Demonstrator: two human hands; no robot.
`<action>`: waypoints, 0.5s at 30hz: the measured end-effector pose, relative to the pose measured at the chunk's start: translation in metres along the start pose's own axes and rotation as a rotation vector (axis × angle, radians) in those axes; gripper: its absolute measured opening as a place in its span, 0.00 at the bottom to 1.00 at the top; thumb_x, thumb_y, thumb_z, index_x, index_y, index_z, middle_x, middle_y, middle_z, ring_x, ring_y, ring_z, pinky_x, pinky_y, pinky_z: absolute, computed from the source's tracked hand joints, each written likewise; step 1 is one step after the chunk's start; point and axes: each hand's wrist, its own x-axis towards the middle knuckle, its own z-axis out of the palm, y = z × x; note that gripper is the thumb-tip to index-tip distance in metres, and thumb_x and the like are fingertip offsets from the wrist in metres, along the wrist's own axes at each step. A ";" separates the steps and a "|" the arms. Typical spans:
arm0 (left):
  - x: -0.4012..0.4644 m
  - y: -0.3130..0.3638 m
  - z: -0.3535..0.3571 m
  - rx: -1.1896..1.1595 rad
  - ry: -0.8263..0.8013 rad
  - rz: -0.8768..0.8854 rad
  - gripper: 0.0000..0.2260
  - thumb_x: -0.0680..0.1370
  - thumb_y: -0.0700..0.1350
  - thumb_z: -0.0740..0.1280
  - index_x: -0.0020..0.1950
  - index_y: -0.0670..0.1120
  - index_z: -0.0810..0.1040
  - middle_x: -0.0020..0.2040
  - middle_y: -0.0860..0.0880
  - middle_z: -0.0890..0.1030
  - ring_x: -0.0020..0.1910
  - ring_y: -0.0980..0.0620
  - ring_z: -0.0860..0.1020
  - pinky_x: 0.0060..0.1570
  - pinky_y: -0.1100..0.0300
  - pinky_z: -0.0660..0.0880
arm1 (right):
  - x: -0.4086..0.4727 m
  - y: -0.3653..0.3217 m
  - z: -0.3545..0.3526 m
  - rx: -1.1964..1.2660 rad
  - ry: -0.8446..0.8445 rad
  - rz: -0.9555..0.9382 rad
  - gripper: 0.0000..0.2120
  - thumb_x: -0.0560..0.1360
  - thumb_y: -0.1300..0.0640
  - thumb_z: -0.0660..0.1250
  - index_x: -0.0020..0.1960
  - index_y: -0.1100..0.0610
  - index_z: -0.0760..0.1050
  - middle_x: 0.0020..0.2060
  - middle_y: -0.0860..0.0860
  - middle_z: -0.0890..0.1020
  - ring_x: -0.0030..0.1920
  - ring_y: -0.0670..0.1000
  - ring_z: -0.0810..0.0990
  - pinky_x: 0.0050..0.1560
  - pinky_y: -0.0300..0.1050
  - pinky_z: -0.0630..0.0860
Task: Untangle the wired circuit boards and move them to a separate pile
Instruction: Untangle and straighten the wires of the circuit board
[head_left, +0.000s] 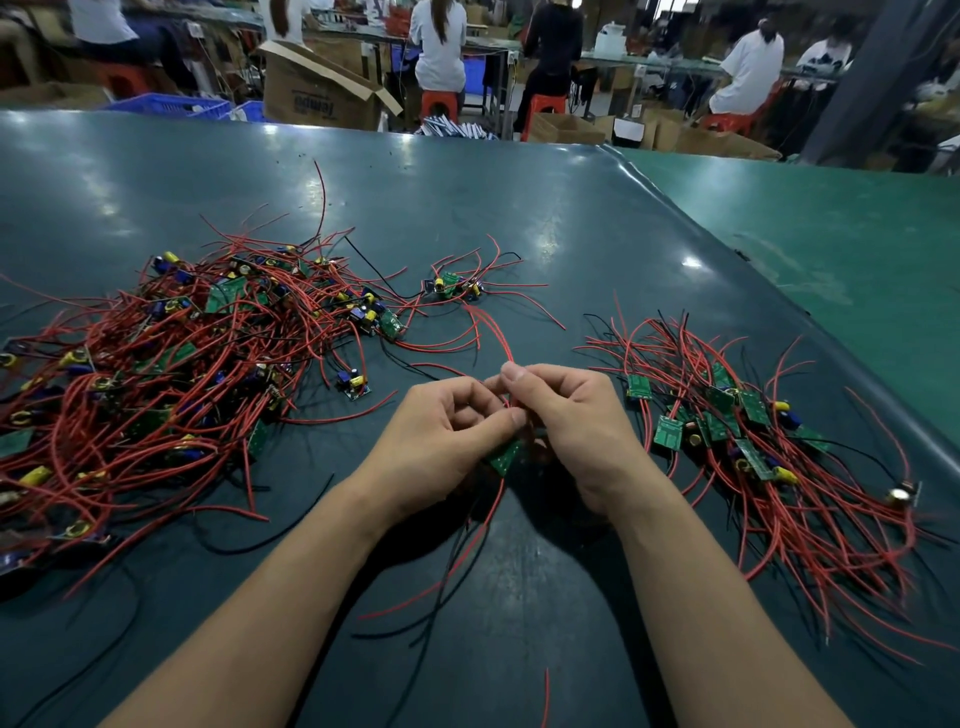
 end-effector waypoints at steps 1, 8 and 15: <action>0.000 0.001 0.000 -0.022 -0.002 0.006 0.10 0.77 0.39 0.69 0.37 0.43 0.73 0.24 0.51 0.74 0.20 0.59 0.64 0.22 0.68 0.61 | 0.000 -0.001 0.000 0.004 0.003 -0.014 0.11 0.78 0.56 0.68 0.41 0.59 0.84 0.33 0.60 0.78 0.30 0.53 0.74 0.29 0.39 0.70; 0.001 0.002 -0.004 -0.060 -0.030 0.001 0.07 0.78 0.40 0.68 0.44 0.37 0.77 0.24 0.55 0.68 0.22 0.57 0.63 0.21 0.67 0.63 | 0.001 -0.005 -0.001 0.118 0.166 -0.021 0.13 0.78 0.57 0.68 0.36 0.57 0.83 0.26 0.48 0.76 0.21 0.45 0.69 0.21 0.34 0.60; -0.005 0.010 -0.007 -0.007 -0.219 -0.012 0.08 0.74 0.44 0.69 0.42 0.39 0.77 0.30 0.43 0.69 0.28 0.50 0.64 0.25 0.62 0.63 | 0.010 -0.001 -0.011 0.226 0.424 -0.079 0.08 0.79 0.60 0.66 0.43 0.57 0.81 0.23 0.46 0.73 0.18 0.45 0.68 0.19 0.33 0.60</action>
